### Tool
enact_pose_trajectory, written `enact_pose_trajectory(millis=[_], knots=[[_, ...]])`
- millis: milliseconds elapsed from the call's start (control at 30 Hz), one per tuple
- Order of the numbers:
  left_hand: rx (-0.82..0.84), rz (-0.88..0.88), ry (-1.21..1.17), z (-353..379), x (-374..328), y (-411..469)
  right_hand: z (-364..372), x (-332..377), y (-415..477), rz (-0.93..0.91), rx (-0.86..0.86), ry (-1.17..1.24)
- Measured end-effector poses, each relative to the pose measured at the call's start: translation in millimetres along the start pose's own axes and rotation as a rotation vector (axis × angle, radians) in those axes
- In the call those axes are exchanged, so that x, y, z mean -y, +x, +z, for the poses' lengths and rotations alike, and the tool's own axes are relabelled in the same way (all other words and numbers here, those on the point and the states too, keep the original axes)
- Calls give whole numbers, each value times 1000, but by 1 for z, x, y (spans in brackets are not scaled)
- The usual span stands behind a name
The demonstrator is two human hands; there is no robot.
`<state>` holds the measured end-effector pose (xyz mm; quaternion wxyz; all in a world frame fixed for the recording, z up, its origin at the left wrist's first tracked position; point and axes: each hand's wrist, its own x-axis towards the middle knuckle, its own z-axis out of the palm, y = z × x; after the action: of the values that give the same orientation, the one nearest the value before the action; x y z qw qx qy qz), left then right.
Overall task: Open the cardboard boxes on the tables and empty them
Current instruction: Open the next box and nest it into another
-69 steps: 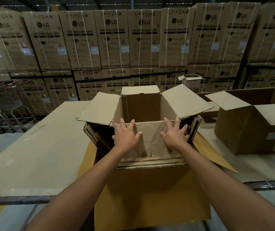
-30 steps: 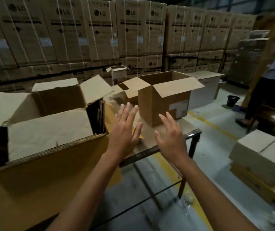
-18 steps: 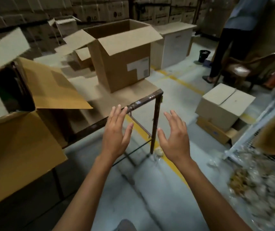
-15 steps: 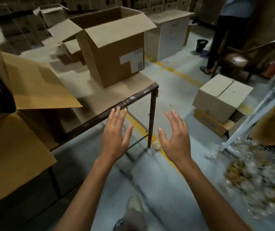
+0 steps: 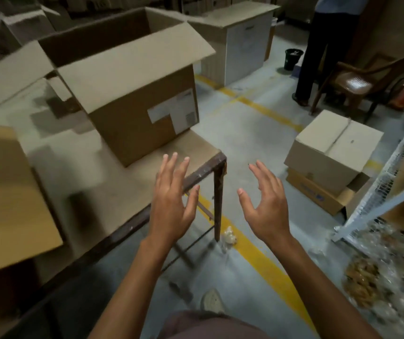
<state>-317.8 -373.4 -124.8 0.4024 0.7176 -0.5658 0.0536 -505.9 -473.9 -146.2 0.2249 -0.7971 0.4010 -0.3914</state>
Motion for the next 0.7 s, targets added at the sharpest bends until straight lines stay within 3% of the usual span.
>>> enact_pose_trajectory(millis=[433,700], knots=[[-303,191,190,-15,25,233,58,15,268,-203,-52,169],[-274,-140,390,-10,31,369,79,28,433,-338,-99,271]])
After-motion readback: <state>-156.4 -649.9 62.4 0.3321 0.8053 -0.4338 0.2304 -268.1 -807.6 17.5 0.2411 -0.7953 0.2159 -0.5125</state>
